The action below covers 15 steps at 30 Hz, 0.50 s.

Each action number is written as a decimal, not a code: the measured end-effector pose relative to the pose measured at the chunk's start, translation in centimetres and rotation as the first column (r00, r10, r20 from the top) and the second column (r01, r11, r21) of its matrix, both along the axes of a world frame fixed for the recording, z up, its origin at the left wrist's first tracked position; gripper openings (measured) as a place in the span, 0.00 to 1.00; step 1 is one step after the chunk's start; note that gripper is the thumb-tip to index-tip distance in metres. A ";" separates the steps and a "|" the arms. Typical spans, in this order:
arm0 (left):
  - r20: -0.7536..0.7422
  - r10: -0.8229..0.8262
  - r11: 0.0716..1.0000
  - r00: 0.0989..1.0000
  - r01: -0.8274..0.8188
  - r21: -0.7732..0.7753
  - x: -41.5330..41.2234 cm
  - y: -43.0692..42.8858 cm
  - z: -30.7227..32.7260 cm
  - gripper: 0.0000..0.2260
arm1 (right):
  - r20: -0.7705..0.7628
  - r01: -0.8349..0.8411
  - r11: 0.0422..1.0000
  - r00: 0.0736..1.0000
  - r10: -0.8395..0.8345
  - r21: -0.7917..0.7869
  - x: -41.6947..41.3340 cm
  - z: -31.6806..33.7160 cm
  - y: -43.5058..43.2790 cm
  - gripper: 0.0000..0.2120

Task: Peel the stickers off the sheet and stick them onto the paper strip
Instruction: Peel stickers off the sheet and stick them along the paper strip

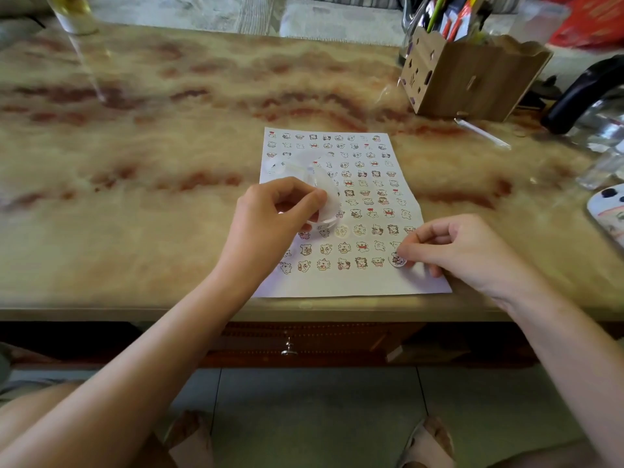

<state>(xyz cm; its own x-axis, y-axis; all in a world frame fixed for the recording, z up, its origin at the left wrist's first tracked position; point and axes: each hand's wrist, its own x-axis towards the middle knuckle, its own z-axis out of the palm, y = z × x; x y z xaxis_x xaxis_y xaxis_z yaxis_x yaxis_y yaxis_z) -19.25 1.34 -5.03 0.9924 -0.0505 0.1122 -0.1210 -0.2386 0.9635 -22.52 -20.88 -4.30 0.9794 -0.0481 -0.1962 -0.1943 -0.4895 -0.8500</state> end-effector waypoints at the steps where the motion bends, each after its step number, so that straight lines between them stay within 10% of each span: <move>1: 0.002 -0.001 1.000 1.000 0.001 0.007 0.0 0.0 0.0 0.06 | 0.000 -0.001 1.000 1.000 0.001 0.000 0.0 0.0 0.0 0.03; 15: 0.013 -0.006 1.000 1.000 0.005 0.011 0.1 0.1 -0.1 0.05 | 0.017 0.005 1.000 1.000 -0.005 -0.017 0.0 -0.3 0.0 0.03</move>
